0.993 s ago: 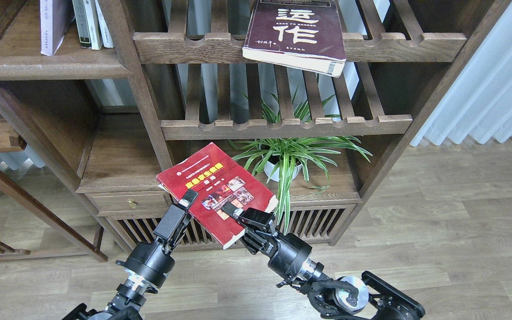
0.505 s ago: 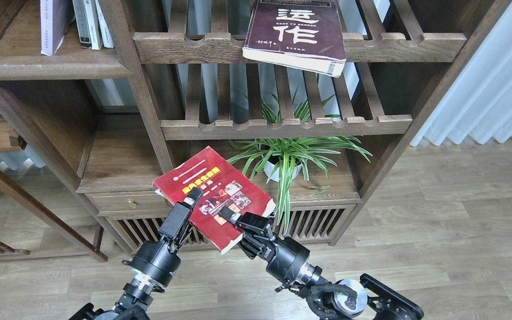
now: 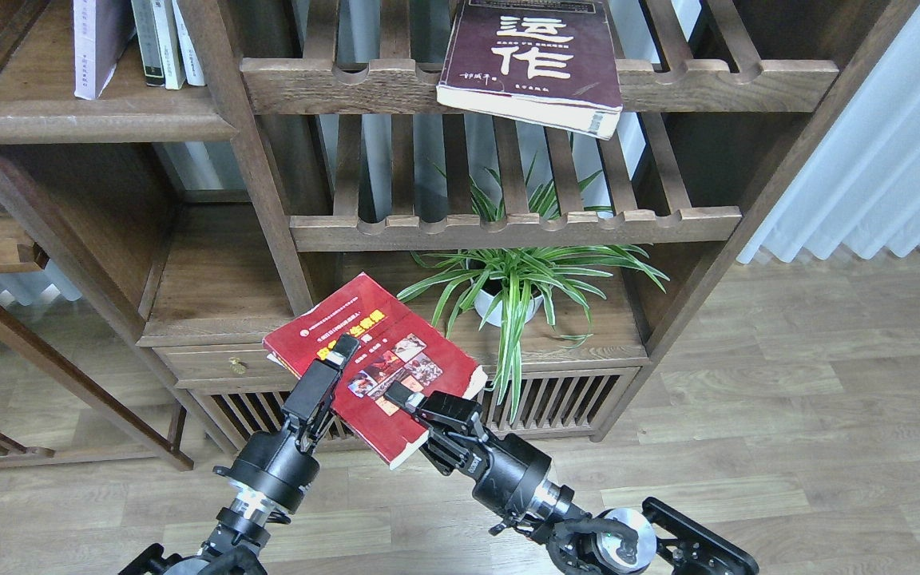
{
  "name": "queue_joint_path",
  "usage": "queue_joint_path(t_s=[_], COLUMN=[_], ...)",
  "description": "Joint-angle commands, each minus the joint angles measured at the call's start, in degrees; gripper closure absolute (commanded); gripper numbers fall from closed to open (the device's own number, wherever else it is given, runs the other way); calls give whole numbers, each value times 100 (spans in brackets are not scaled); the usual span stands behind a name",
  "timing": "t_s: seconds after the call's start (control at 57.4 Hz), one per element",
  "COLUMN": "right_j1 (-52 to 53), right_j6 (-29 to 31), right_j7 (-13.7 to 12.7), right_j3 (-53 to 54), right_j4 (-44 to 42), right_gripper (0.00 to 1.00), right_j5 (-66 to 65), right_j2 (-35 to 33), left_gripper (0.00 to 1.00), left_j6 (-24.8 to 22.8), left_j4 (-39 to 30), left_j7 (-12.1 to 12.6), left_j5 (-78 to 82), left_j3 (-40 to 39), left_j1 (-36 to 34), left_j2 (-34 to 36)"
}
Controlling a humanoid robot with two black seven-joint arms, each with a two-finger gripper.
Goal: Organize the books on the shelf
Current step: 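Hold the red book between both grippers and grip it with left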
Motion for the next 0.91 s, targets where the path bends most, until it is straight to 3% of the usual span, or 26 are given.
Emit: queue_joint_path(t_s=[0.0,0.296,0.418,0.697,0.767,0.889], right_j1=[-17,-35,-35,-26,-17,9], right_j6=[0,0,0,0,0,0], right_j7=[-6,-6,-6,3,21,38], right_j3=[-8,-201,-210,-201,-201,-192], right_j4=[35,26,26,0,-18,-18], right_gripper=[94,94,94,87,82,63], right_j5=[2,2,2,2,2,-16], right_j2=[1,1,1,1,1,1], left_gripper=[42,73,92,93,93,93], left_j6=[0,0,0,0,0,0], left_j4=[-17,-8,0,0,0,9], left_j7=[4,-4,-48,-48,-40,-40], left_j5=[0,9,9,18,18,18], left_j3=[7,-11,-37,-46,-46,-55], left_j1=[3,73,117,179,179,179], left_j2=[9,18,18,18,18,18])
